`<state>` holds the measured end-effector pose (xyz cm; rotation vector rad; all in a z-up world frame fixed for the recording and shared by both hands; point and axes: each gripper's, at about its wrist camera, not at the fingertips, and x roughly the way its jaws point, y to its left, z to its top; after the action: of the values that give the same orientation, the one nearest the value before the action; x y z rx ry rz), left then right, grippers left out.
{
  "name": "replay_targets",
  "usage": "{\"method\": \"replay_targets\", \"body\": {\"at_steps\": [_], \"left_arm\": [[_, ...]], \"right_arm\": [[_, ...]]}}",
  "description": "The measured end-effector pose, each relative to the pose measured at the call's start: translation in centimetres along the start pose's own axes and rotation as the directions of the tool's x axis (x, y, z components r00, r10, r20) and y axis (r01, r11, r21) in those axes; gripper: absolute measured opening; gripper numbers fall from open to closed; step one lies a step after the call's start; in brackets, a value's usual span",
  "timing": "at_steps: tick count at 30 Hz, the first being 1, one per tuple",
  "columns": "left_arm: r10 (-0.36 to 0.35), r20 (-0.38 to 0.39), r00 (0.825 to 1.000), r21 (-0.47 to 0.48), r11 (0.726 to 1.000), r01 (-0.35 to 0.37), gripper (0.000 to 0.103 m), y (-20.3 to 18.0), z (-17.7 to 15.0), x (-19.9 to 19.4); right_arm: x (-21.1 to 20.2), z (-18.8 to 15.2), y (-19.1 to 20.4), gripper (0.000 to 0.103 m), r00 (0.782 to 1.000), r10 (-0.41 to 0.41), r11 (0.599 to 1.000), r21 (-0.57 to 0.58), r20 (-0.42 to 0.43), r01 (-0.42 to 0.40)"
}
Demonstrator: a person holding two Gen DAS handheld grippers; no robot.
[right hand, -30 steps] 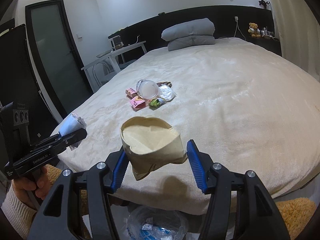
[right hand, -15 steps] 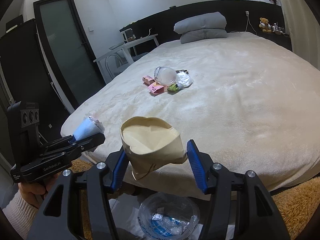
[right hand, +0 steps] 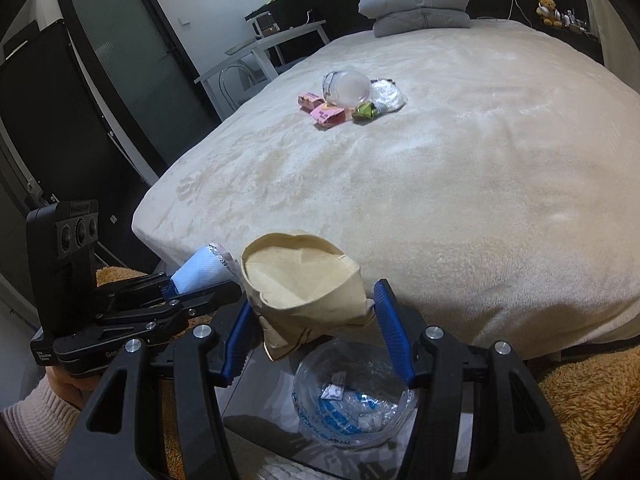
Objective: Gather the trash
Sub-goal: 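Carry the paper cup and wrapper with both tools down to the trash bag, then open both tools to drop the wrapper and paper cup into the trash bag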
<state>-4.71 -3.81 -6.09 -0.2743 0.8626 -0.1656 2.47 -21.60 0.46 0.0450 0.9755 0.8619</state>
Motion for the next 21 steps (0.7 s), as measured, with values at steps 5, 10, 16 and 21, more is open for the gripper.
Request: {"method": "replay_targets", "body": {"at_steps": [5, 10, 16, 21], "left_arm": [[0.008, -0.097, 0.995, 0.007, 1.000, -0.007, 0.026, -0.1, -1.6, 1.7], [0.013, -0.194, 0.981, -0.030, 0.999, -0.019, 0.026, 0.9, -2.6, 3.7], [0.011, -0.304, 0.953, -0.061, 0.998, -0.031, 0.026, 2.1, -3.6, 6.1], [0.002, -0.381, 0.924, -0.077, 0.996, -0.034, 0.026, 2.6, -4.5, 7.7]], "right_arm": [[2.1, -0.8, -0.4, 0.057, 0.994, -0.005, 1.000, 0.018, -0.108, 0.007], [4.4, -1.6, -1.2, 0.057, 0.977, -0.006, 0.999, 0.050, -0.215, 0.017], [6.7, -2.3, -1.8, 0.057, 0.948, -0.010, 0.996, 0.076, -0.318, 0.035], [8.4, -2.6, -2.6, 0.057, 0.923, -0.005, 0.993, 0.107, -0.385, 0.050]]}}
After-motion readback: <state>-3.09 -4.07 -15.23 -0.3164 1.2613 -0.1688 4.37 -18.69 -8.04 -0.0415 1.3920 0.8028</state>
